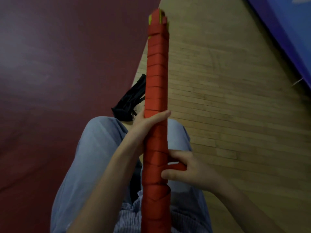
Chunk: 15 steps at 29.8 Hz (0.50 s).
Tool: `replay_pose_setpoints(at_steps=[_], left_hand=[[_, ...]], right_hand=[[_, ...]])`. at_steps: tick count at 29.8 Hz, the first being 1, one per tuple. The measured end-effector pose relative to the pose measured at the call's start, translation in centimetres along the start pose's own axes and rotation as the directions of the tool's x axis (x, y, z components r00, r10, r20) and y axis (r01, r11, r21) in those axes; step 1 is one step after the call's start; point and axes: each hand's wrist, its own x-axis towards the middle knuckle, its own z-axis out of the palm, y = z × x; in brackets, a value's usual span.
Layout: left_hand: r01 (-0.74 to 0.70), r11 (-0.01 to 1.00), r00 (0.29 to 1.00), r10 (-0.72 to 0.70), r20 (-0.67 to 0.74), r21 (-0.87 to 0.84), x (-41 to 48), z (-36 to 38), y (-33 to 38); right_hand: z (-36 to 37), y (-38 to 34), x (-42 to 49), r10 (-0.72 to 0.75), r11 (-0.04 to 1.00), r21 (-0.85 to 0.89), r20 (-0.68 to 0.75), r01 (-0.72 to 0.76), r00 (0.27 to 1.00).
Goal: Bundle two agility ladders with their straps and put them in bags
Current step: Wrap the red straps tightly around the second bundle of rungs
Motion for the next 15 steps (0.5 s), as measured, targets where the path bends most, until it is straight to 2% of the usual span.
replay_pose_setpoints(at_steps=[1,3,5,7,9,12,13,15], left_hand=[[0.031,0.999,0.999,-0.032,-0.02,-0.017,0.0,-0.1,-0.2],[0.101,0.989,0.993,-0.093,0.075,-0.112,0.1,-0.2,-0.6],[0.132,0.94,0.966,-0.051,0.253,-0.314,0.3,-0.6,-0.8],[0.148,0.897,0.933,0.013,0.361,-0.416,0.4,-0.5,-0.7],[0.122,0.944,0.953,-0.024,0.304,-0.308,0.3,-0.6,-0.3],[0.057,0.995,0.995,-0.064,0.082,0.079,0.0,-0.2,0.2],[0.049,0.991,0.999,-0.051,0.018,0.121,0.2,-0.1,0.1],[0.062,0.995,0.997,-0.059,-0.049,0.074,-0.1,0.0,-0.2]], right_hand=[[0.2,0.1,0.2,-0.002,1.0,0.004,-0.016,0.002,1.0],[0.3,0.2,0.6,0.03,0.996,0.084,-0.026,-0.028,0.999],[0.5,0.0,1.2,0.102,0.968,0.22,0.08,-0.117,0.992],[0.8,-0.4,1.4,0.126,0.956,0.246,0.149,-0.16,0.981],[1.3,-0.8,1.3,0.121,0.962,0.235,0.088,-0.138,0.989],[2.1,-0.8,0.8,0.124,0.989,0.095,-0.089,-0.116,0.988],[2.3,-0.6,0.6,0.119,0.993,0.032,-0.139,-0.115,0.983],[2.0,-0.6,0.2,0.11,0.987,-0.103,-0.154,-0.126,0.982]])
